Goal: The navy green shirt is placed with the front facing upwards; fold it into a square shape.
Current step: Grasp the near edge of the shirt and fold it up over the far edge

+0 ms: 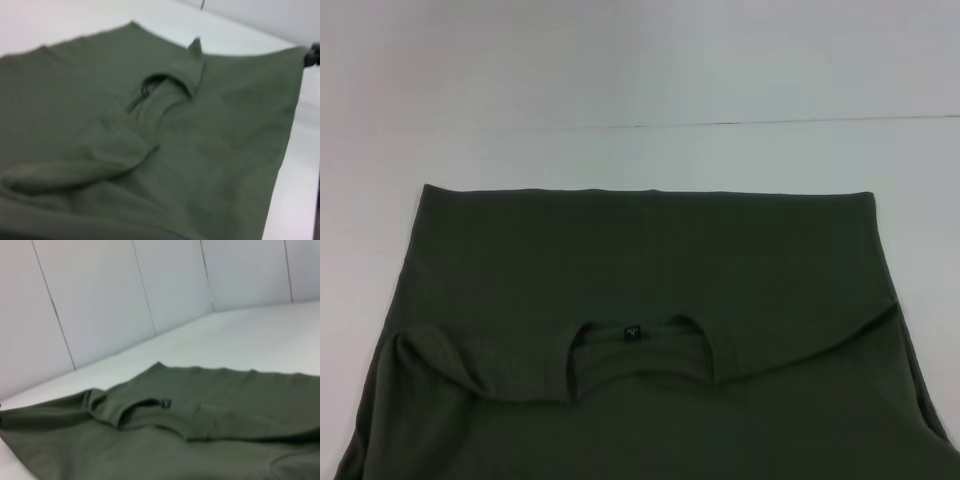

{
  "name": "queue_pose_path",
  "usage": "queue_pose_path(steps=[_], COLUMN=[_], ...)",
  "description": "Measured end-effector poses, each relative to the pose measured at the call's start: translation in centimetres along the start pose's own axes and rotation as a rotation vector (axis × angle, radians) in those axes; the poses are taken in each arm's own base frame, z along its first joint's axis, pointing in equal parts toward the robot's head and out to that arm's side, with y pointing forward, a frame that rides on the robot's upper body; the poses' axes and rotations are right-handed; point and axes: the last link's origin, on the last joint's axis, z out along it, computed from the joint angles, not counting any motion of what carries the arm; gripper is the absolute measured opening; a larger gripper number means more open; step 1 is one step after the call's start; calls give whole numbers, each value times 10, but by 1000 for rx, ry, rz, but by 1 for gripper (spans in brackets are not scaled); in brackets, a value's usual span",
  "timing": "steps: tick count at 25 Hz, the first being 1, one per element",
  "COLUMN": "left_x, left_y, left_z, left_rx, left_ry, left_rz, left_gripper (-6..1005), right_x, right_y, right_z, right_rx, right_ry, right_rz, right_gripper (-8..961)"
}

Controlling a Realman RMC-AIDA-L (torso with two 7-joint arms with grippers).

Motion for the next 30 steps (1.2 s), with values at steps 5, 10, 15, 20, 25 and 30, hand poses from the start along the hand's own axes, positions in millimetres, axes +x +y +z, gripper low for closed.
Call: queue_pose_path(steps=[5, 10, 15, 20, 25, 30], left_x=[12, 23, 32, 35, 41, 53], left_y=[-5, -12, -21, -25, -35, -53], left_z=[-13, -13, -17, -20, -19, -6], left_rx=[27, 57, 112, 159, 201, 244], left_ry=[104, 201, 316, 409, 485, 500], left_rz=[-40, -106, -180, -224, -294, -327], left_gripper=[39, 39, 39, 40, 40, 40], right_x=[-14, -32, -46, -60, -78, -104], right_y=[-6, -15, -31, -46, -71, -96], right_z=[2, 8, 13, 10, 18, 46], right_rx=[-14, -44, -57, -54, -23, -18], right_ry=[-67, -116, -120, -100, -88, -78], right_rz=[27, 78, 162, 241, 339, 390], right_gripper=[42, 43, 43, 43, 43, 43])
